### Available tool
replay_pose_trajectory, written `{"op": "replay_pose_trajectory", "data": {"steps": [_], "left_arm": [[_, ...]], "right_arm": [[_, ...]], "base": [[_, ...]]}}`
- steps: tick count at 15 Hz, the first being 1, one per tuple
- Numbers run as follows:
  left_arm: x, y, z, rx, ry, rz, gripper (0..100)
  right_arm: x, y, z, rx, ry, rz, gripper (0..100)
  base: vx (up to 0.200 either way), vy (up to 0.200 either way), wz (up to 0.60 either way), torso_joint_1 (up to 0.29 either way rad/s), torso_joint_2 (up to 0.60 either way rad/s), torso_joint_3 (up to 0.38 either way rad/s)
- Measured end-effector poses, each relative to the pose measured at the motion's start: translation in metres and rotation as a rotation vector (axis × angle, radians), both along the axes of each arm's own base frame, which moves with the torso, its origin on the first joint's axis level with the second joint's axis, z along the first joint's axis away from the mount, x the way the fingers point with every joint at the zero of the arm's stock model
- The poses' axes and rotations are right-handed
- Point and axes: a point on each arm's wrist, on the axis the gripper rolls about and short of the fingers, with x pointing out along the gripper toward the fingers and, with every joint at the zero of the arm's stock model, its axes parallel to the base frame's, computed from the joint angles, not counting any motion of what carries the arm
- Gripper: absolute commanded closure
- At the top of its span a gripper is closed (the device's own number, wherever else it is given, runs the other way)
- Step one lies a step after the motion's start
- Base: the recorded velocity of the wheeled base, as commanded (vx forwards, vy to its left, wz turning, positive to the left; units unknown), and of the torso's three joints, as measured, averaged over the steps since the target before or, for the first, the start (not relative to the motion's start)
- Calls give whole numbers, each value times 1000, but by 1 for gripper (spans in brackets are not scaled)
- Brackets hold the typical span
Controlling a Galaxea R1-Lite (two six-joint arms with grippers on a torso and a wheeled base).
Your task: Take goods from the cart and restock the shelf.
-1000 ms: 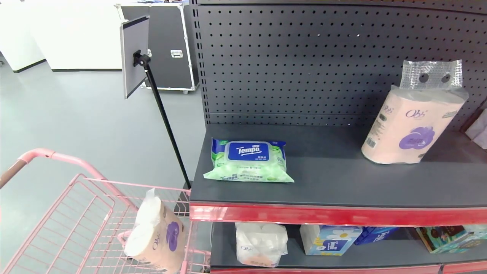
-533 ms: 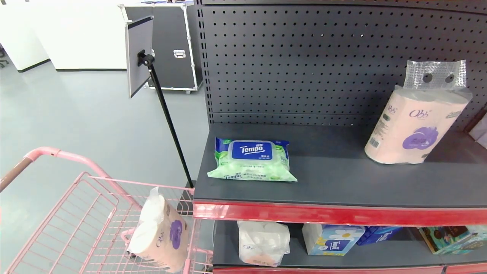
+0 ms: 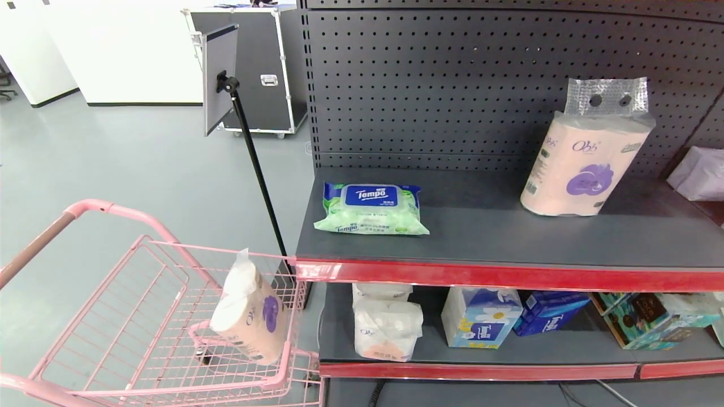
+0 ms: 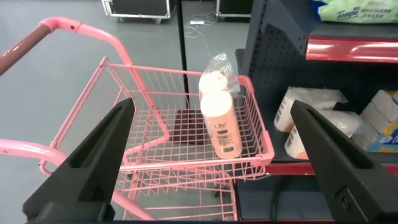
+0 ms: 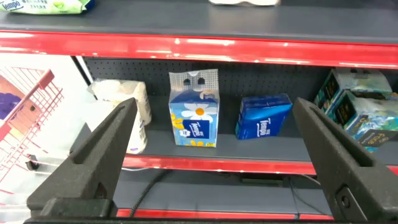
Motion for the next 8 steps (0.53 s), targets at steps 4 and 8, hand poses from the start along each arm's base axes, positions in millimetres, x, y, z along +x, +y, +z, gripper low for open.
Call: {"op": "replay_pose_trajectory", "data": {"steps": [4,8], "left_arm": [[0,0,0,0,1,0,0],[0,0,0,0,2,2,0]], "right_arm": [[0,0,0,-1,0,1,0],[0,0,0,0,0,1,0]], "base": [[0,0,0,0,0,0],[0,150,0,4,1,4]]}}
